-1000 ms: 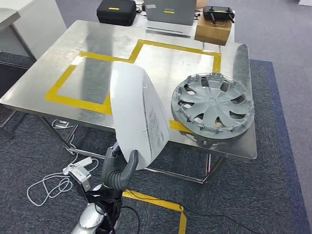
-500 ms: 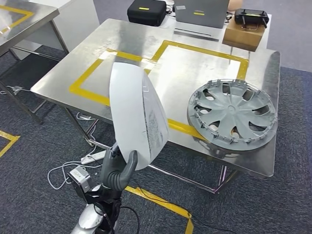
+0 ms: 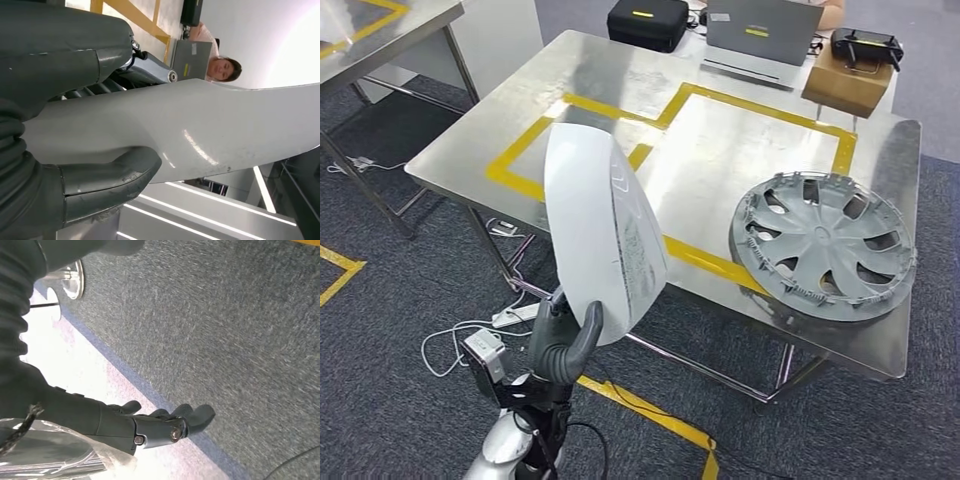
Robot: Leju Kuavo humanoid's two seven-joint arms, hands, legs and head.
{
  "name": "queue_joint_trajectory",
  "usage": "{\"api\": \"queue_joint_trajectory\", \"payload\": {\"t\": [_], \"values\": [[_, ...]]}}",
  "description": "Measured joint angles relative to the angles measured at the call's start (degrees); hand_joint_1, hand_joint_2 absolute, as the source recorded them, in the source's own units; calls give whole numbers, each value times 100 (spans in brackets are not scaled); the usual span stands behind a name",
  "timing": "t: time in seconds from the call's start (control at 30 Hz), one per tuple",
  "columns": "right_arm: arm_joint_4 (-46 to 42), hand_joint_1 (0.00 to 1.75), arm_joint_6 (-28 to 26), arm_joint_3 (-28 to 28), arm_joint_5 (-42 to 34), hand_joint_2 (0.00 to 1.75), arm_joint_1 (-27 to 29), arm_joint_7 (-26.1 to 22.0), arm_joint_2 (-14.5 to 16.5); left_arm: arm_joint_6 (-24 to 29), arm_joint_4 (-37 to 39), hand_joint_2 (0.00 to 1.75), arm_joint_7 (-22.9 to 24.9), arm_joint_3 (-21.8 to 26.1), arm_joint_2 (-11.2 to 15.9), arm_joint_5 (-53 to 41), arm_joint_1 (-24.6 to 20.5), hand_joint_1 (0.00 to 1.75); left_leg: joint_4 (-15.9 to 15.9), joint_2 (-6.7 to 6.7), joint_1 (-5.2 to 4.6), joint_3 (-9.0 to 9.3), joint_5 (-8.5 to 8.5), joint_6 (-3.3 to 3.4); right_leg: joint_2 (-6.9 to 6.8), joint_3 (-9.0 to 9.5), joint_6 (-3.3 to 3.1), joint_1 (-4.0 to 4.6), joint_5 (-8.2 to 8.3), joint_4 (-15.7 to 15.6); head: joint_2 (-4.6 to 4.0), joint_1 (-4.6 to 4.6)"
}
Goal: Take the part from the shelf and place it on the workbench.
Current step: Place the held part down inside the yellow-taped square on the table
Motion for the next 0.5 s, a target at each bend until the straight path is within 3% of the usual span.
{"api": "queue_joint_trajectory", "payload": {"t": [0.07, 0.1, 0.13, 0.2, 0.27, 0.4, 0.43, 0.5], "values": [[0, 0, -7, 3, 13, 175, 6, 20, 0, -59, 4, 175, 2, -9, -1, 49, -8, 175, 2, -4, -6, -2, -7, 15, 22, -393, 32, -3, -256, 745, 0, 13], [0, 0, -2, 4, 28, 175, 10, 31, 0, -122, 7, 175, -12, -11, 1, 59, -10, 175, 4, -11, -8, 3, -12, 17, 23, -490, 43, -5, -238, 895, 0, 12], [-1, 0, 6, 6, 47, 175, 11, 41, 0, -214, 8, 175, -39, -14, 1, 62, -13, 175, 6, -22, -7, 12, -17, 15, 23, -473, 49, -10, -102, 806, 0, 11], [-4, 0, 21, 11, 85, 175, 4, 53, -1, -428, 9, 175, -108, -34, 4, 61, -26, 175, 16, -47, -4, 41, -41, -14, 26, -153, 53, -28, 332, 76, 0, 12], [-5, 0, 37, 20, 112, 175, -11, 55, -2, -577, 9, 175, -158, -69, 11, 56, -46, 175, 51, -63, -24, 35, -66, -67, 49, 168, 28, -32, 544, -558, 0, 15], [-7, 0, 81, 39, 145, 175, -12, 58, -2, -844, 9, 175, -250, -127, 36, -15, -72, 175, 108, -64, -32, -4, -95, -153, 66, 241, -95, -27, 534, -682, 0, 14], [-7, 0, 93, 42, 155, 175, -13, 60, -2, -936, 9, 175, -282, -140, 43, -37, -80, 175, 204, -54, -27, -38, -169, -180, 59, 250, -130, -34, 538, -689, 0, 0], [-7, 0, 106, 55, 178, 175, -16, 61, -2, -1085, 9, 175, -322, -162, 56, -63, -91, 175, 761, -32, -15, -278, -484, -238, 39, 263, -182, -44, 536, -696, 0, -20]]}}
